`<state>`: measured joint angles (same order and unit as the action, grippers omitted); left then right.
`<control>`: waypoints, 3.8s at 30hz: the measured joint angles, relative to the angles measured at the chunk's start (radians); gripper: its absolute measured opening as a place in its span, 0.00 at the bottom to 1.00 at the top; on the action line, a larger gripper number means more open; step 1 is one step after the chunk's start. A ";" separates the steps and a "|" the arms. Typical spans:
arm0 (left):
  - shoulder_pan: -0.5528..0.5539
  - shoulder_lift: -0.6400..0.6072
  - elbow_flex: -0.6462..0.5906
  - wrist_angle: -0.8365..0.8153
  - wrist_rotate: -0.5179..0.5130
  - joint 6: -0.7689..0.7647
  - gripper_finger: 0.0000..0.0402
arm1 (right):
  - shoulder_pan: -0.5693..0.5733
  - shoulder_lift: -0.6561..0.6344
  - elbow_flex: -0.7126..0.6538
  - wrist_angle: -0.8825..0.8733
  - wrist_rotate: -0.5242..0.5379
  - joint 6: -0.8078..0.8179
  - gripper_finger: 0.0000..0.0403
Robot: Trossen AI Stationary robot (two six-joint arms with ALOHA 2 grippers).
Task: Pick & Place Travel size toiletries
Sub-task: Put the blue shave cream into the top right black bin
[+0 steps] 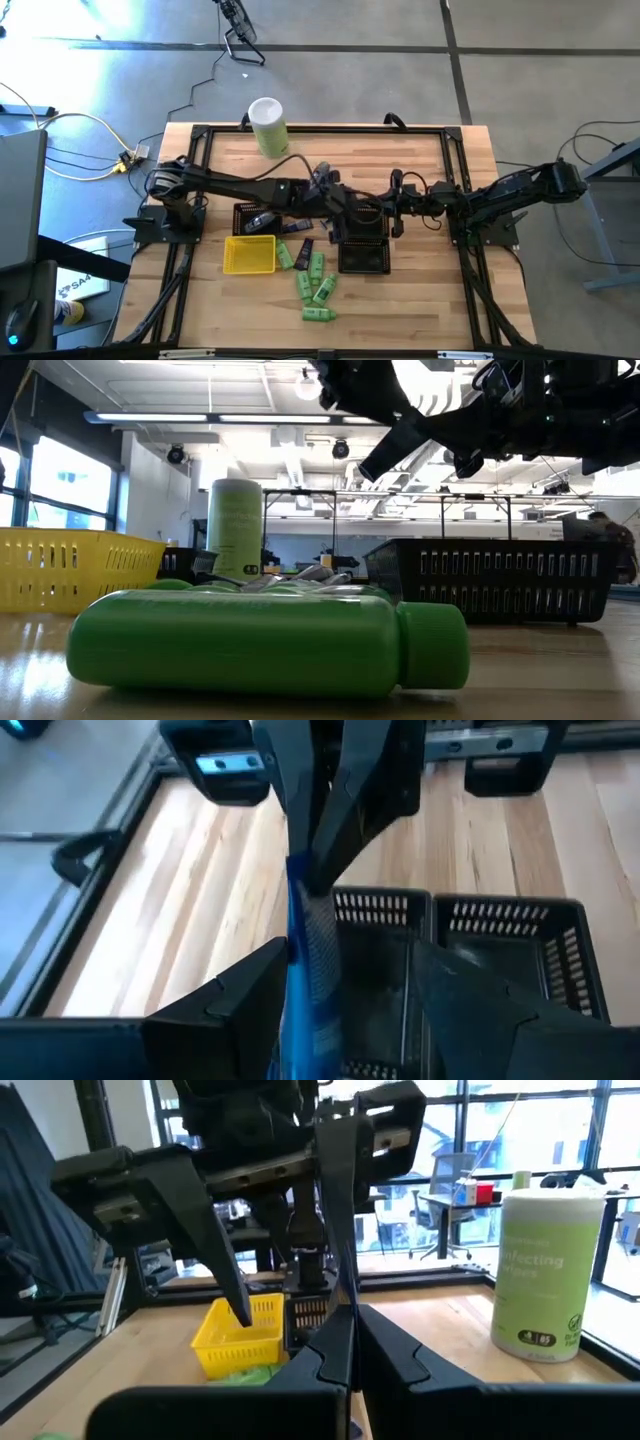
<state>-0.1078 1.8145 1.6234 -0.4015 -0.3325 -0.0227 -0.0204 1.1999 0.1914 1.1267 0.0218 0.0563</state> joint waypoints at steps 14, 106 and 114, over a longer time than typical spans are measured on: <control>-0.005 -0.237 -0.365 0.323 0.108 0.045 0.52 | 0.000 0.000 0.000 -0.021 0.059 0.003 0.01; -0.004 -1.150 -1.274 0.637 0.154 0.221 0.52 | 0.169 -0.016 0.472 -1.402 0.280 0.525 0.01; -0.004 -1.150 -1.274 0.638 0.155 0.222 0.52 | 0.169 0.003 0.472 -1.244 0.342 0.468 0.01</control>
<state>-0.1116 0.6647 0.3492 0.2363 -0.1776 0.1992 0.1481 1.2028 0.6632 -0.1178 0.3640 0.5245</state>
